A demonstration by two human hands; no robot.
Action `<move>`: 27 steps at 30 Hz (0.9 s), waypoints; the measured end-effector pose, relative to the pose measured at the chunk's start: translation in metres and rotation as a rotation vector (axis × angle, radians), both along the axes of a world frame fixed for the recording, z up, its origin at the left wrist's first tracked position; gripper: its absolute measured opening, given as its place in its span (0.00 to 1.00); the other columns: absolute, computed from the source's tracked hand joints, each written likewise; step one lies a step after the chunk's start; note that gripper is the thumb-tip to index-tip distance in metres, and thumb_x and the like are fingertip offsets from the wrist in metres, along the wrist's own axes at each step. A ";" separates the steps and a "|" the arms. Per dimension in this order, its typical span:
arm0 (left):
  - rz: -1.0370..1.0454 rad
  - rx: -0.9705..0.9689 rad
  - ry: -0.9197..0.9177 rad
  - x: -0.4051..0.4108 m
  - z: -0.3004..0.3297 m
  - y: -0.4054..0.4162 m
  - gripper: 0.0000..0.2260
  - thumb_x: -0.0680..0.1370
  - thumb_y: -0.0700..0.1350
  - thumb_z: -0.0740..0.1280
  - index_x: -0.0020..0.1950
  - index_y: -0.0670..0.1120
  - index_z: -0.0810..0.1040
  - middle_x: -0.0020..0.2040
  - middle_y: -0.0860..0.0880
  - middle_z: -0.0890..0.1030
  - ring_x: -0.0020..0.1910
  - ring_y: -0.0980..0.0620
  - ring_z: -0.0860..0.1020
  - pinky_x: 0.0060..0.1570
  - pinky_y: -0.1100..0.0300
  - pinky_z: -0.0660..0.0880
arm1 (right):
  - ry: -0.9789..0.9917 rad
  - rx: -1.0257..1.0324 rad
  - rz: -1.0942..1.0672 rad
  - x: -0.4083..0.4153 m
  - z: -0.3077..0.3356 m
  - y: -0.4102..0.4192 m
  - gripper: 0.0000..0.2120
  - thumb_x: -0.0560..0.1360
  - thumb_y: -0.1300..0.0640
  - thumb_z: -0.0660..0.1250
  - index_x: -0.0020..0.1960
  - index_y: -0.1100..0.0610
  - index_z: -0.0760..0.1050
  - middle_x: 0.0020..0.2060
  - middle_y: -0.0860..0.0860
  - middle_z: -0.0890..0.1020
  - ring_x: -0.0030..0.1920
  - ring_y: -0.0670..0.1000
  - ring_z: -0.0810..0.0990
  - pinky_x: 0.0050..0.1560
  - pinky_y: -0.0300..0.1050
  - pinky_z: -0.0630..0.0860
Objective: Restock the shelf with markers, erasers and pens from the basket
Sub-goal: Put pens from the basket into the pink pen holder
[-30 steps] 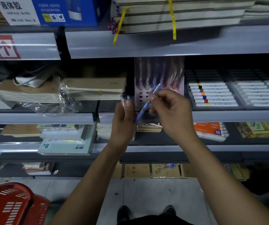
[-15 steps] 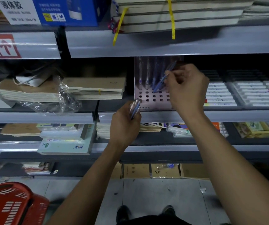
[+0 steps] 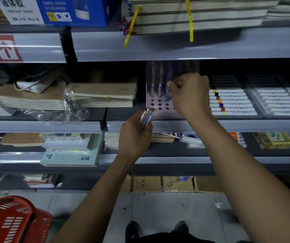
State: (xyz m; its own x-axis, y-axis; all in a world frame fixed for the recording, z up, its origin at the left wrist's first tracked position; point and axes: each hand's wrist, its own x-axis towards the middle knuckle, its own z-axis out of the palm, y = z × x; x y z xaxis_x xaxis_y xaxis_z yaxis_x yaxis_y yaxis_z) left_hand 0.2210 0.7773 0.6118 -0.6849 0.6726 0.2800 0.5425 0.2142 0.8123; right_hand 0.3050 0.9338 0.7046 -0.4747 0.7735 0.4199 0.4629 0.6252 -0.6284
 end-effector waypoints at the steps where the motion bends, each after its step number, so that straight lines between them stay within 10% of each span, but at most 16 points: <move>1: 0.001 0.000 -0.021 0.000 0.001 0.000 0.07 0.81 0.43 0.66 0.53 0.56 0.78 0.37 0.67 0.78 0.34 0.63 0.77 0.31 0.73 0.68 | -0.015 -0.001 0.025 0.000 -0.001 -0.001 0.09 0.81 0.55 0.70 0.48 0.58 0.87 0.40 0.54 0.87 0.43 0.54 0.86 0.48 0.50 0.83; 7: -0.059 0.136 -0.321 0.008 0.018 -0.002 0.09 0.78 0.54 0.70 0.55 0.54 0.76 0.39 0.55 0.78 0.36 0.56 0.76 0.34 0.59 0.74 | 0.051 -0.004 0.033 0.004 -0.005 -0.004 0.08 0.80 0.56 0.70 0.50 0.58 0.87 0.39 0.52 0.87 0.40 0.51 0.86 0.46 0.49 0.83; 14: -0.266 0.370 -0.938 0.008 0.034 -0.009 0.10 0.79 0.52 0.60 0.48 0.45 0.66 0.36 0.45 0.64 0.29 0.50 0.56 0.27 0.58 0.54 | 0.230 0.002 0.014 0.022 -0.024 -0.031 0.06 0.78 0.58 0.69 0.52 0.53 0.84 0.40 0.44 0.86 0.39 0.43 0.83 0.42 0.39 0.80; 27: -0.316 0.339 -0.829 0.010 0.034 -0.005 0.11 0.88 0.42 0.57 0.63 0.34 0.71 0.34 0.42 0.74 0.25 0.48 0.67 0.25 0.58 0.63 | 0.240 -0.526 0.393 0.029 -0.033 -0.063 0.06 0.81 0.54 0.71 0.47 0.54 0.84 0.30 0.49 0.84 0.35 0.47 0.84 0.44 0.41 0.80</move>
State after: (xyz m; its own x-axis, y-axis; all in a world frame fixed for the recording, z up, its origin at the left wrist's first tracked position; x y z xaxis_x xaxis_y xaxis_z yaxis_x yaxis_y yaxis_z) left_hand 0.2314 0.7724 0.6455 -0.5535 0.8328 0.0009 -0.2422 -0.1620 0.9566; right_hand 0.3340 0.8708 0.6716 -0.7022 0.6926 0.1651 0.0754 0.3030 -0.9500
